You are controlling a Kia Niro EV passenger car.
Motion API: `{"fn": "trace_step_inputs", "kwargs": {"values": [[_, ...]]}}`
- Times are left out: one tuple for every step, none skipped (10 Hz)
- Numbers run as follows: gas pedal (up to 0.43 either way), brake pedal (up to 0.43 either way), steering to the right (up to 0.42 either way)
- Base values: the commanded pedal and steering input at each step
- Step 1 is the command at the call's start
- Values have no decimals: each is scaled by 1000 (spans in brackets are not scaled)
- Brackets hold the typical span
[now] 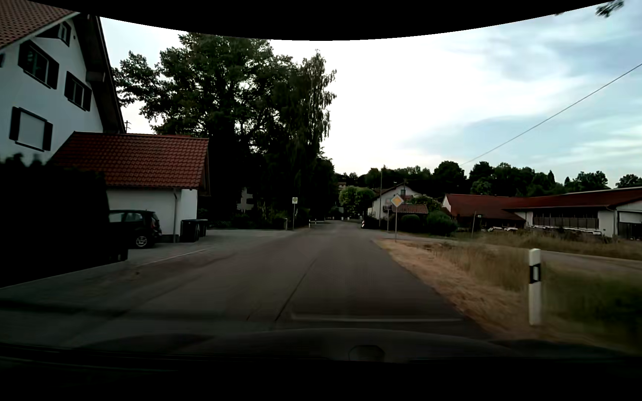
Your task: Follow the waypoints while adhering to traffic rules and regulations
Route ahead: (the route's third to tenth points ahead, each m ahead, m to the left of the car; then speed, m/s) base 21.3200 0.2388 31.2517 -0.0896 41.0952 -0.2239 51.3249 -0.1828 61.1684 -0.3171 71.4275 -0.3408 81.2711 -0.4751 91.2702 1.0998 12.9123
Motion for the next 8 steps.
{"fn": "trace_step_inputs", "kwargs": {"values": [[59, 6, 15], [59, 6, 13], [59, 6, 11], [59, 6, 11], [59, 12, 11], [59, 6, 11], [59, 6, 9], [59, 6, 8]]}}
